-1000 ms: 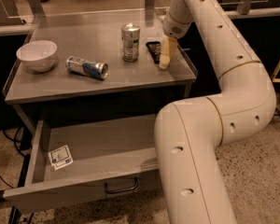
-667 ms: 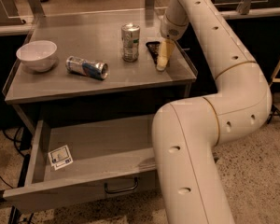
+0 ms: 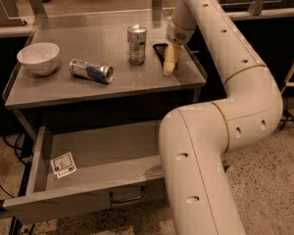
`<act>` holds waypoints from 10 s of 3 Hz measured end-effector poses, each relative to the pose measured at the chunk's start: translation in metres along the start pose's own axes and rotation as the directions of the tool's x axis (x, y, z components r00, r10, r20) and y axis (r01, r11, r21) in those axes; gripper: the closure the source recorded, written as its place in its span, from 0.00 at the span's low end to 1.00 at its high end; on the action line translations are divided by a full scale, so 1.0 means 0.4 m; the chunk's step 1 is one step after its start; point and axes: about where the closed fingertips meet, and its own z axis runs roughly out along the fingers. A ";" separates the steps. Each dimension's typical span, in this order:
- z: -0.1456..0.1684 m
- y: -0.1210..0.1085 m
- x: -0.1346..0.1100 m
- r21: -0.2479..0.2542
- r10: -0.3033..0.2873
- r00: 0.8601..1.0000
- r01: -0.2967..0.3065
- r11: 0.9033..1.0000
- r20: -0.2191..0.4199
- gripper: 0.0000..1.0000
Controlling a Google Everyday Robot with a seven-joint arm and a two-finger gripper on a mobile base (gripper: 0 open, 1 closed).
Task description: Place rxbar chocolate into top drawer
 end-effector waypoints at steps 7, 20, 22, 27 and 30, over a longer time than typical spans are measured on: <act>-0.068 -0.009 0.019 0.036 0.083 0.996 -0.085 0.996 0.043 1.00; -0.388 0.376 -0.087 0.042 0.081 0.971 -0.093 0.995 0.224 1.00; -0.363 0.444 -0.091 0.017 0.092 0.973 -0.098 0.995 0.213 1.00; -0.084 0.711 -0.102 -0.155 0.187 0.959 -0.156 0.976 0.211 1.00; 0.095 0.768 -0.128 -0.207 0.170 0.964 -0.127 0.970 0.206 1.00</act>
Offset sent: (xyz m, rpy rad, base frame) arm 0.0000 0.0000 0.0000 0.0000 0.0000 0.0000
